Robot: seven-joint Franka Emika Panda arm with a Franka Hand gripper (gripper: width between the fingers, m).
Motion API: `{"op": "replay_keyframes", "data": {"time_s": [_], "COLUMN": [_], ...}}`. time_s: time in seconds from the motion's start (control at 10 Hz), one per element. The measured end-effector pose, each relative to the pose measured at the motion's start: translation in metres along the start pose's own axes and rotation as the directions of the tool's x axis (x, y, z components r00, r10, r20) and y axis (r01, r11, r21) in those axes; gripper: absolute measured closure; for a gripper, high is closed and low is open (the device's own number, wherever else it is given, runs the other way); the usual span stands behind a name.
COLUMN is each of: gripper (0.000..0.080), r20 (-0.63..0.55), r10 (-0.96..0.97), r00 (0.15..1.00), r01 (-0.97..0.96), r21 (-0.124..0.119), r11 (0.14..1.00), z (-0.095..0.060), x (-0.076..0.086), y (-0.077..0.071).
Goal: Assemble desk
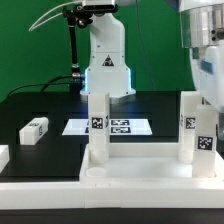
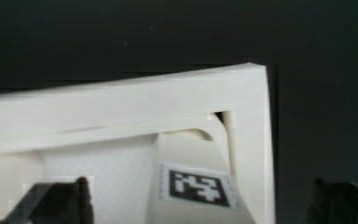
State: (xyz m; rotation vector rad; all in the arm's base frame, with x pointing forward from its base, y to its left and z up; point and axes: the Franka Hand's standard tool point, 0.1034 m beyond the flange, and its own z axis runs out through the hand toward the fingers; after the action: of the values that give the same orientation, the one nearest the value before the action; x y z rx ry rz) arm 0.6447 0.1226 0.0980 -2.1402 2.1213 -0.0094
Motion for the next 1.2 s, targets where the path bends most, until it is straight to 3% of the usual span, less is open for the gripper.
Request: {"op": "replay_keyframes", "data": {"time_s": [0.1, 0.2, 0.5, 0.6, 0.7, 1.0, 1.1, 1.2], "gripper": [0.0163, 0.0152, 0.0151, 0.0151, 0.0151, 0.0151, 0.0151, 0.0151], "r20": [-0.003, -0.010, -0.007, -0.005, -0.008, -0.010, -0.010, -0.010], "r10": [-0.115, -0.139, -0.380, -0.461, -0.609, -0.788, -0.815, -0.801], "r00": [0.993, 0.990, 0.925, 0.887, 0.793, 0.616, 0.580, 0.599], "r01": [0.114, 0.138, 0.380, 0.461, 0.608, 0.787, 0.814, 0.800], "r21": [-0.017, -0.019, -0.022, -0.022, -0.030, -0.031, -0.033, -0.032], "r11": [0.993, 0.990, 0.925, 0.887, 0.793, 0.616, 0.580, 0.599], "z": [-0.003, -0.005, -0.004, -0.004, -0.006, -0.006, -0.006, -0.006], "x": [-0.005, -0.013, -0.010, -0.008, 0.001, 0.015, 0.015, 0.015], "y": [0.001, 0.003, 0.003, 0.003, 0.001, -0.001, -0.001, -0.001]}}
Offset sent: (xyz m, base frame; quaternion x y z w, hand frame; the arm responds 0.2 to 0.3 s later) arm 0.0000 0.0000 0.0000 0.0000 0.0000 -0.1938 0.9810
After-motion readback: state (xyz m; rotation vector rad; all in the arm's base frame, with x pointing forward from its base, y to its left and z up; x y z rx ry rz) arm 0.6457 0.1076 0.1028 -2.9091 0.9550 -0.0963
